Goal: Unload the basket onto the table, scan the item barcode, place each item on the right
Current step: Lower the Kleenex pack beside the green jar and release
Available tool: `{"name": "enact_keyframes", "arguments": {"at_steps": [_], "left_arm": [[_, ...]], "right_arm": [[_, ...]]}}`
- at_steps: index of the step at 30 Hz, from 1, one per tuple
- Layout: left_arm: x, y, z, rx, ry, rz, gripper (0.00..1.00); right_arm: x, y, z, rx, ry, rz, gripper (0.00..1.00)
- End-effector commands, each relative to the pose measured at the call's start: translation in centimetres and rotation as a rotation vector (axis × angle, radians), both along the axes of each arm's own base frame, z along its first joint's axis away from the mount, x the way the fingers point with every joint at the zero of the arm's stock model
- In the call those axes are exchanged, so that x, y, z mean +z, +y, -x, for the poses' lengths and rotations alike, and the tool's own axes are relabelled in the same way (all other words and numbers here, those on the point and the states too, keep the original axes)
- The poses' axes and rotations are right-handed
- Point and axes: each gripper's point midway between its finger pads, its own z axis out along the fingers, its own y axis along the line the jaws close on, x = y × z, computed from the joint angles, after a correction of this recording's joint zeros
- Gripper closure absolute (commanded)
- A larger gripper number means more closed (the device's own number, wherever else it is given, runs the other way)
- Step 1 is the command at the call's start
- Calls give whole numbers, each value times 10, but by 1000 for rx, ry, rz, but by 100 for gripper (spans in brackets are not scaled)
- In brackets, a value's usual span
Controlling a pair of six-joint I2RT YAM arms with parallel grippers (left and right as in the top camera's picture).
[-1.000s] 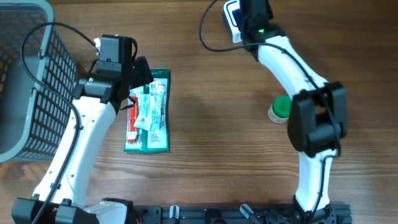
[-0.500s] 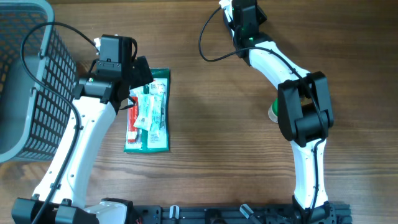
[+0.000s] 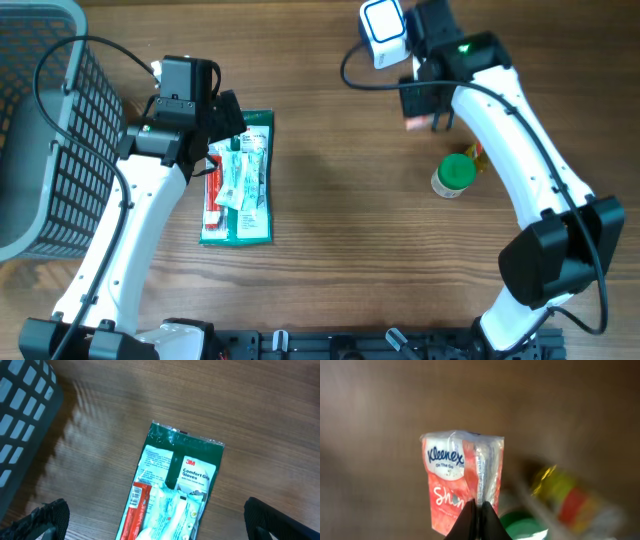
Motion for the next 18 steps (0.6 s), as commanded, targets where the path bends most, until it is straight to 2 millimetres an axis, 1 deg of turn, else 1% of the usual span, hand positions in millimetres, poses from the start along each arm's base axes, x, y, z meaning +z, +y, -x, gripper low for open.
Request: {"name": "enact_keyframes", "arguments": {"at_steps": [1,3,4,6,7,8,9,10,13,16,18], "left_arm": [[2,3,-1,8,-5,-7,0],[2,3,-1,8,-5,-8,0],[2,3,-1,8,-5,-7,0],[2,3,-1,8,-5,-7,0],[2,3,-1,8,-5,-8,0],[2,3,-1,8,-5,-8,0],[2,3,-1,8,-5,-8,0],[2,3,-1,8,-5,-8,0],[2,3,-1,8,-5,-8,0],[2,3,-1,8,-5,-7,0],[2,3,-1,8,-5,-7,0]], "right_arm": [[-54,12,42,-56,201,-85,96],[-79,5,62,-62,269,-59,96],[-86,4,67,-63,282,-55,95],[-89,2,71,-64,296,-49,92],[-90,2,72,-63,298,-48,87],[-90,2,71,-63,296,-49,82],[-90,3,70,-62,289,-51,70],[-90,3,67,-62,279,-55,64],[-90,7,61,-68,255,-76,62],[-89,29,60,-48,264,-193,61],[-87,52,57,-10,254,-276,60]]}}
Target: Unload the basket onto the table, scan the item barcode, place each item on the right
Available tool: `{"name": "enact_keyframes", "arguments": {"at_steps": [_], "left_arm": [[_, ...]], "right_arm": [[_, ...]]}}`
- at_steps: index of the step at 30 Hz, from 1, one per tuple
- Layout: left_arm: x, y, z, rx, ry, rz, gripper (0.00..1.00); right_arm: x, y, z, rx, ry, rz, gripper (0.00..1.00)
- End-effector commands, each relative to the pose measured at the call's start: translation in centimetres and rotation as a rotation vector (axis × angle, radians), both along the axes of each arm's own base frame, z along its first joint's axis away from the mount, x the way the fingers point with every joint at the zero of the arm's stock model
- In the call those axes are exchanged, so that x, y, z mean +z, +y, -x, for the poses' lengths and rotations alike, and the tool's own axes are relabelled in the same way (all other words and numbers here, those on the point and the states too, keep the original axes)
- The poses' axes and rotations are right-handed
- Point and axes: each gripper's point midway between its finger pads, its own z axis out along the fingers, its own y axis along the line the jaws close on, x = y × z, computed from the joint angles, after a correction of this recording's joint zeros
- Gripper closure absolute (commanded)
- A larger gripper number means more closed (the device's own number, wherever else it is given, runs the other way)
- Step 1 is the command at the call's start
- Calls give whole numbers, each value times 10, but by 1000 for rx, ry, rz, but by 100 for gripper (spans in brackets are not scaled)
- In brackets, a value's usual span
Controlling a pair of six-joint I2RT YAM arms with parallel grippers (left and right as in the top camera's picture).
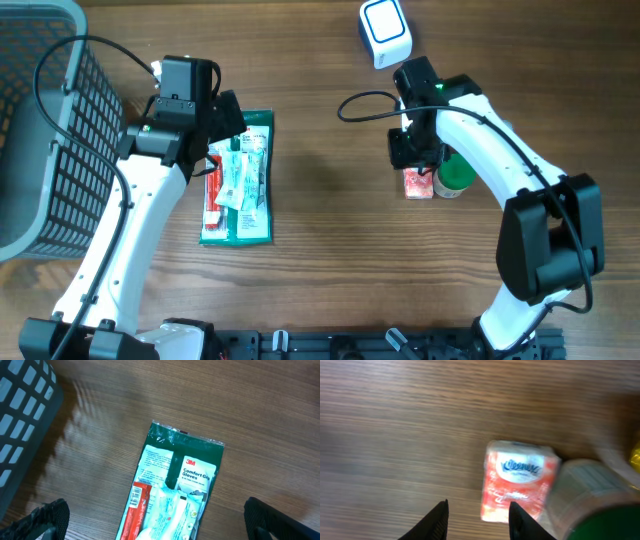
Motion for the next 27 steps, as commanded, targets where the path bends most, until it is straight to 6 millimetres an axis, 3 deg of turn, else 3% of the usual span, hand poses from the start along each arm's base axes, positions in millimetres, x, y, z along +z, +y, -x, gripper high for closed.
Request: {"name": "enact_keyframes", "arguments": {"at_steps": [1,2,9,12,17,18,19,20,21,23,25,27], "left_arm": [[2,3,-1,8,-6,-8,0],[2,3,-1,8,-6,-8,0],[2,3,-1,8,-6,-8,0],[2,3,-1,8,-6,-8,0],[2,1,-2,2,-8,2,0],[0,1,0,-9,6,-4,8],[-7,9,9,15,54,-32,45],[-14,15,16,46,90,-32,70],[-20,18,19,82,106,-13,74],[-44,11,27,73,175,63,61],[-63,-1,33,26,241,123,62],[-82,-18,38,-62,310,180,70]], "right_arm": [[0,40,5,36,15,-155,60],[1,65,7,71,4,-235,60],[-22,128,17,35,-47,-349,61],[-19,162,22,107,-63,-526,61],[-10,181,27,158,-58,-668,52],[-6,185,27,174,-65,-695,52],[-3,188,26,181,-71,-714,50],[-2,189,24,183,-81,-720,47],[1,192,20,191,-104,-733,43],[10,200,8,173,-152,-772,36],[20,213,3,178,-161,-858,34],[18,228,3,199,-146,-931,34]]}}
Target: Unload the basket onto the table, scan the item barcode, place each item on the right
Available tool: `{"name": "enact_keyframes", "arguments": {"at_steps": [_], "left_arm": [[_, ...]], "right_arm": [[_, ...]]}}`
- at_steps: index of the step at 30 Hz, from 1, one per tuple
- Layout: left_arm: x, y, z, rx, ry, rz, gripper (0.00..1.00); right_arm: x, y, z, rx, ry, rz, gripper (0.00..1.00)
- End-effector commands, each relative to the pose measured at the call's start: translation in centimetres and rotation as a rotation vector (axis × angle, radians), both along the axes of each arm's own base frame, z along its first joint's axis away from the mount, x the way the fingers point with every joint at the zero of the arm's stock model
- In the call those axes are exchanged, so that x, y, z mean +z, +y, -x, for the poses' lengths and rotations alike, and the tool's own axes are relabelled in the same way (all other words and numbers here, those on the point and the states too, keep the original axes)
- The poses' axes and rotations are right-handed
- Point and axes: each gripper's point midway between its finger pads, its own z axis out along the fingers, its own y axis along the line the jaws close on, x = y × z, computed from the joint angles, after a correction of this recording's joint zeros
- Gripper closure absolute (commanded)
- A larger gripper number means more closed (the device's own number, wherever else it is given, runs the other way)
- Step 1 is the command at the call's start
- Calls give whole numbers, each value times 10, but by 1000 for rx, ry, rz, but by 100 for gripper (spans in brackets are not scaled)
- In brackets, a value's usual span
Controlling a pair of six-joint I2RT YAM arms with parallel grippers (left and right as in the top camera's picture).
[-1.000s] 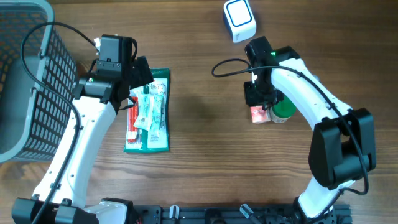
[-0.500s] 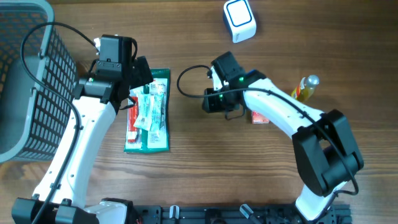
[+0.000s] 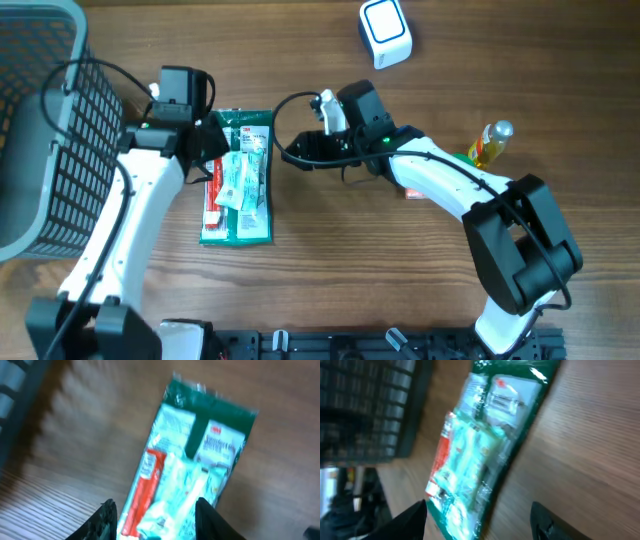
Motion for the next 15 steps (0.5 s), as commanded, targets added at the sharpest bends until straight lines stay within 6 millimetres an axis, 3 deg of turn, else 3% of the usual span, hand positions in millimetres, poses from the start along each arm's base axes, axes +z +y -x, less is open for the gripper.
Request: {"name": "enact_keyframes", "arguments": {"at_steps": [1,6,9,15], "left_arm": [[-41,-26,14,-95,139,129,76],[-82,-25,22,-87,255,120,81],[-82,-20,17,-79,234,92,76],[-81,4,15,-19,227,38,82]], "right_arm": [[-18,22,13,59,82,-71,34],[-42,60,22,119,28,-123,35],[-54,74,19,66,22,-120,36],[-63,82,11,-15,-43,-70,39]]}}
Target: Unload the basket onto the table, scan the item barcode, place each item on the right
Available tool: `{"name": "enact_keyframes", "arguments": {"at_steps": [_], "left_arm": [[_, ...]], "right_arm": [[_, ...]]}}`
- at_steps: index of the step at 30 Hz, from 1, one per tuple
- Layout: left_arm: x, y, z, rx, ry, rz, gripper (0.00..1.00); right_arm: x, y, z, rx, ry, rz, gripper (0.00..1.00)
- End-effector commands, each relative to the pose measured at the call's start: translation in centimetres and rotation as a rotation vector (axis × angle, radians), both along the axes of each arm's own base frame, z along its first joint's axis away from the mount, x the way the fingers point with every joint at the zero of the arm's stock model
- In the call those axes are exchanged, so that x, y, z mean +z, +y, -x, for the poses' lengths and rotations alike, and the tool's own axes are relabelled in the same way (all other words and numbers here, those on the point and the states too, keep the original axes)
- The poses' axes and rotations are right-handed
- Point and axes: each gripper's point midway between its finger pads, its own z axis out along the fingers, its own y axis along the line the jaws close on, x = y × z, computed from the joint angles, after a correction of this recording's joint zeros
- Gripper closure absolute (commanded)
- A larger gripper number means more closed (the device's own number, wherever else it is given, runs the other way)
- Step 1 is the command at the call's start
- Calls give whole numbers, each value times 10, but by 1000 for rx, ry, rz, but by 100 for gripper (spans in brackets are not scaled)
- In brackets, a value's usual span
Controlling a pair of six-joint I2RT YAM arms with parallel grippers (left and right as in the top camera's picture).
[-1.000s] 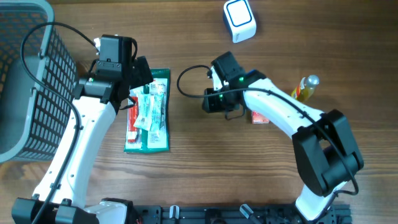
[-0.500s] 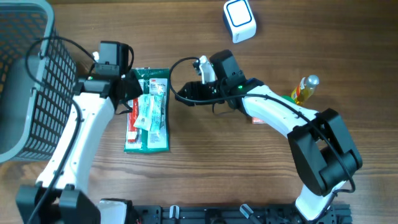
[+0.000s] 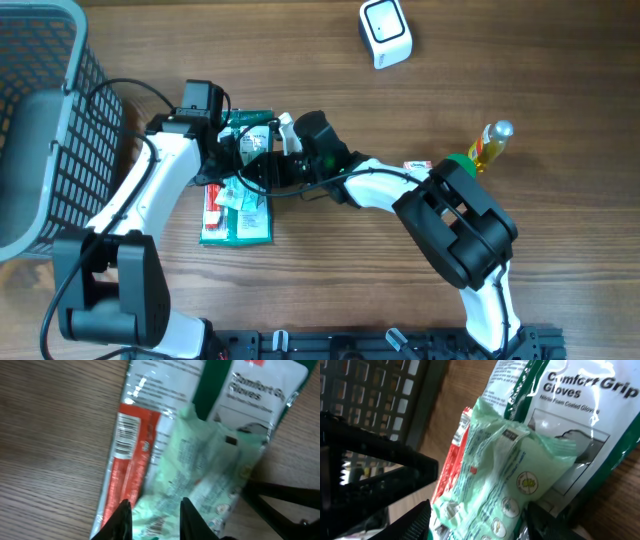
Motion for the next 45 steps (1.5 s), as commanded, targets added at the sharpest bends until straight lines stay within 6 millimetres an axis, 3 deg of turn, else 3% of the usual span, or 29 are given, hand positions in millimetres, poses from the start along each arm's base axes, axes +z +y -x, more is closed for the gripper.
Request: {"name": "enact_keyframes", "arguments": {"at_steps": [1,5,10,13,15,17,19,20,21,25,27,28,30,33,35,38,40,41,42,44,45], "left_arm": [[-3,19,-2,48,-1,-13,83],[-3,18,-5,55,-12,19,75],[-3,18,-6,55,-15,19,75],[-2,18,-7,55,-19,20,76],[-2,18,-8,55,-23,20,76],[-2,18,-8,55,-26,20,76],[-2,18,-9,55,-27,20,76],[-2,18,-8,54,-26,20,76],[-2,18,-9,54,-26,20,76],[-1,18,-9,54,-30,21,78],[1,16,-9,51,-38,35,78],[3,13,-10,48,-44,48,78],[5,8,-11,42,-51,78,78],[8,-13,-11,-21,-50,191,80],[19,-54,-9,-195,-72,405,80],[41,-93,-2,-320,-96,651,80],[45,-100,0,-330,-95,699,83],[45,-100,-1,-330,-96,700,83],[46,-102,0,-333,-96,707,83],[46,-104,0,-341,-97,711,83],[47,-107,0,-349,-98,718,83]], "right_arm": [[-15,0,-7,-68,-2,43,39],[-21,4,-7,-117,-39,90,39],[-29,1,-9,-160,-52,139,46],[-56,-2,-6,-157,-22,174,51],[-72,-4,-3,-155,-9,192,57],[-75,-3,-3,-155,-14,197,66],[-70,0,-3,-144,-17,174,94],[-62,2,-5,-142,-27,153,96],[-53,5,-7,-142,-41,133,96],[20,-4,-24,-163,-119,69,96],[45,-23,-31,-198,-114,83,96],[49,-33,-34,-216,-97,104,96],[42,-53,-34,-241,-39,162,96],[13,-93,-33,-292,88,287,96],[-4,-127,-31,-308,156,377,96],[-14,-145,-25,-286,178,438,96],[-14,-148,-27,-275,162,446,96],[-14,-149,-28,-275,160,446,84],[-13,-152,-29,-279,162,442,65],[8,-158,-32,-256,171,383,54],[20,-160,-34,-242,154,352,53]]}}
